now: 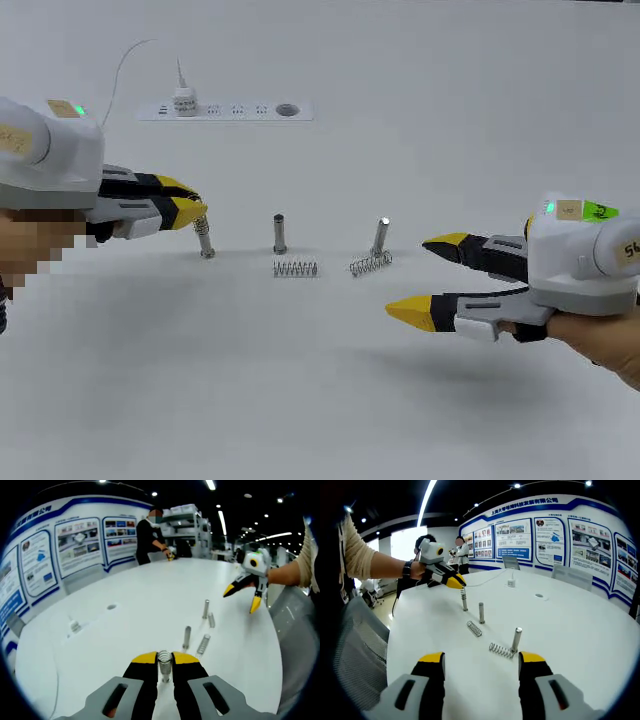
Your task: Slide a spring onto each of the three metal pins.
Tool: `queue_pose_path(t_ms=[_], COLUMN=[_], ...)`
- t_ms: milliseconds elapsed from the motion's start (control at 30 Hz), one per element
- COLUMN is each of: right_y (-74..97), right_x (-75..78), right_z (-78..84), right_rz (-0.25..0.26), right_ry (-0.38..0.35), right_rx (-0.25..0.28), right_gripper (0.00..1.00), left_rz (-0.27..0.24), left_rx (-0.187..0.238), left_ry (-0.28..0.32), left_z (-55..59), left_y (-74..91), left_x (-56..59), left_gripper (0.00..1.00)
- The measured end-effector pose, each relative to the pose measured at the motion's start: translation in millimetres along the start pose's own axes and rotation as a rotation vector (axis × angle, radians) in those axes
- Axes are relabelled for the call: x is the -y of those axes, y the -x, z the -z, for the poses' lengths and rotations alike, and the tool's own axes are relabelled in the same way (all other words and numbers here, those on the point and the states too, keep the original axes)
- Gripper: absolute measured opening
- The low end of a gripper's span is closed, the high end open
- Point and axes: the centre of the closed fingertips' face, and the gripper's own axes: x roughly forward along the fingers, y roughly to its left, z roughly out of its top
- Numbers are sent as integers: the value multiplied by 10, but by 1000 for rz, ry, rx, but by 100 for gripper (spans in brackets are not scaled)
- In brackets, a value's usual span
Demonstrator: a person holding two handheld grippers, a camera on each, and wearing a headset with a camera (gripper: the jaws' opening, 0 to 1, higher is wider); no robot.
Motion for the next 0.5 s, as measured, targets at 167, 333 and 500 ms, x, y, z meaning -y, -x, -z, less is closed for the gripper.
queue_pose_path(t_ms=[167, 333, 500], right_y=[1, -3, -6], right_x=[-7, -12, -14], right_z=[10, 18, 27], right_rz=[-2, -2, -3], right_ry=[0, -2, -3], right_rx=[-6, -7, -10], right_gripper=[61, 60, 60], left_rz=[-4, -6, -8], left_rx=[-2, -7, -8], left_ry=[14, 16, 21], left_z=[68, 109, 159], left_y=[-36, -63, -96], left_x=[4, 8, 8], left_gripper=[10, 10, 10])
